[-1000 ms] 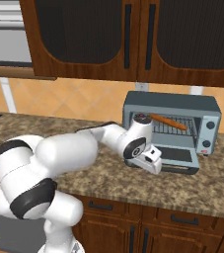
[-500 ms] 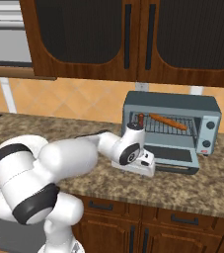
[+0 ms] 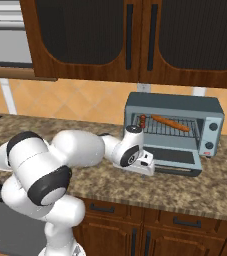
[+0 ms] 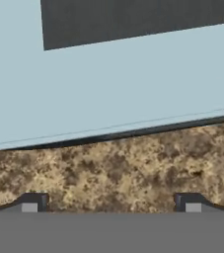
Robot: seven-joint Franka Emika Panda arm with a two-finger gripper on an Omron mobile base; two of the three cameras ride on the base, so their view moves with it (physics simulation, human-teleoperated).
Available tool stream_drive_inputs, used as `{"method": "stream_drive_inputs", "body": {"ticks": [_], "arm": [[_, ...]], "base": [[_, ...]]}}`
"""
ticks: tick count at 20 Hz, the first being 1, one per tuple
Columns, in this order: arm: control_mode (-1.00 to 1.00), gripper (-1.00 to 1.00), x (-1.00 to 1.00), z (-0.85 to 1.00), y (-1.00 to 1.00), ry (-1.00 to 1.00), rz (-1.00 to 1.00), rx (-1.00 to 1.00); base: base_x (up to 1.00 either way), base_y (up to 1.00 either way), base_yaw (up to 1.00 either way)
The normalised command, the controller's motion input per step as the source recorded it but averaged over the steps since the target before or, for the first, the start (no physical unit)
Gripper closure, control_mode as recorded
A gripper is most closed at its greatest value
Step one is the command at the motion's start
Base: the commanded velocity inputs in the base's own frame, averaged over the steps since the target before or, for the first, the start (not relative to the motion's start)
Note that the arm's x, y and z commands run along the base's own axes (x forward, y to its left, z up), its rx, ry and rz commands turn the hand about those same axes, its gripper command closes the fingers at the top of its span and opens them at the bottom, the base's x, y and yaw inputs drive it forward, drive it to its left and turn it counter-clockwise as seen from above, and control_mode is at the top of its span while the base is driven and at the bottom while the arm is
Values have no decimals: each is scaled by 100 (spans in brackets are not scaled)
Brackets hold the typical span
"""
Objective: Pick up the kebab skewer and baguette bread, and place them inside the toaster oven. Close the toaster oven door and start by setting the timer.
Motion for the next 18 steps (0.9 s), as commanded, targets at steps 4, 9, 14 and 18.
{"method": "stream_drive_inputs", "body": {"ticks": [4,9,14,18], "arm": [[-100,-100,19,-28,0,-3,0,0],[-100,-100,9,-25,0,-6,0,0],[-100,-100,49,-5,0,-11,0,0],[-100,-100,49,0,0,-19,0,0]], "base": [[0,0,0],[0,0,0],[0,0,0],[0,0,0]]}}
